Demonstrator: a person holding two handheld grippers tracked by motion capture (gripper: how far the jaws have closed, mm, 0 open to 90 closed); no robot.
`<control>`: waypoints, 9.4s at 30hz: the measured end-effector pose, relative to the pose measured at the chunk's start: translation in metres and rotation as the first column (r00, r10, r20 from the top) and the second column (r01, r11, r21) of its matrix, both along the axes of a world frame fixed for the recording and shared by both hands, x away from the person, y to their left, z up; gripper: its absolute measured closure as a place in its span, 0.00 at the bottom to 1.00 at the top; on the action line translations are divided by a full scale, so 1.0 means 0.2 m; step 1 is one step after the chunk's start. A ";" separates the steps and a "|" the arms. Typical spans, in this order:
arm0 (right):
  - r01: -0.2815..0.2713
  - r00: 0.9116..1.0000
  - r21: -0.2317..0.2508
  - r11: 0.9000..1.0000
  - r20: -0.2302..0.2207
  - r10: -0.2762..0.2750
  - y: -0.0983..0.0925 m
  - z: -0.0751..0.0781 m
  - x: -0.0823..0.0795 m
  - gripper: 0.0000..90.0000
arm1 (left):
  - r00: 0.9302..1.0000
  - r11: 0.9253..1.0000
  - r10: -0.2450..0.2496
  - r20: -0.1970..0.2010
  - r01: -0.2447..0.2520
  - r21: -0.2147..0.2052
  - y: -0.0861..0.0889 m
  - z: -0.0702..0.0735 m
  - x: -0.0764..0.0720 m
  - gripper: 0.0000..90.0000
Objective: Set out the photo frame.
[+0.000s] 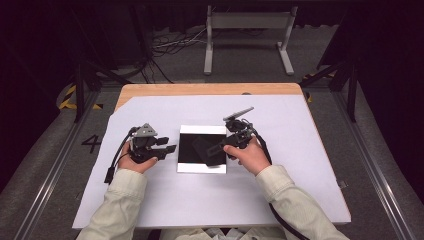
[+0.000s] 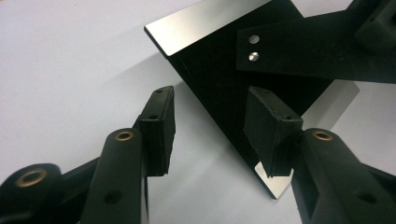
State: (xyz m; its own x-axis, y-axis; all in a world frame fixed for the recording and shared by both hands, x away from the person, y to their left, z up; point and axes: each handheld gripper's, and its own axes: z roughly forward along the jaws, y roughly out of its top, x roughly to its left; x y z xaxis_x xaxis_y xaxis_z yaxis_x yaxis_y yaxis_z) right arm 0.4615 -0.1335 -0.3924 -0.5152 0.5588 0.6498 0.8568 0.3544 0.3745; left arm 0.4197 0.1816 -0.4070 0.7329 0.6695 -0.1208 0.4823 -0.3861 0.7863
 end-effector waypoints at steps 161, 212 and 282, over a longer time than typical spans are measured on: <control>-0.058 0.746 -0.335 0.940 0.612 0.264 -0.54 0.14 -0.39 0.83 | 0.992 0.997 -0.076 0.099 0.073 0.033 -0.14 -0.01 0.03 0.66; 0.045 0.755 -0.253 0.967 0.642 0.133 -0.80 0.21 -0.43 0.86 | 0.985 0.993 -0.092 0.145 0.101 -0.062 -0.39 -0.21 0.11 0.92; 0.046 0.749 -0.234 0.971 0.652 0.122 -0.85 0.27 -0.46 0.87 | 0.909 0.899 -0.417 0.009 0.411 0.152 -0.54 -0.15 0.04 1.00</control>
State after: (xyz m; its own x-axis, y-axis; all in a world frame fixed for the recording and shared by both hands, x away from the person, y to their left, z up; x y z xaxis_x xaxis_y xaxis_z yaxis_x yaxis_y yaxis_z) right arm 0.3688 -0.3032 -0.3391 -0.7900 0.6132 0.0025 0.4099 0.5250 0.7459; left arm 0.4286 0.0737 -0.4364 0.9498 0.3128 -0.0112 0.2239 -0.6542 0.7225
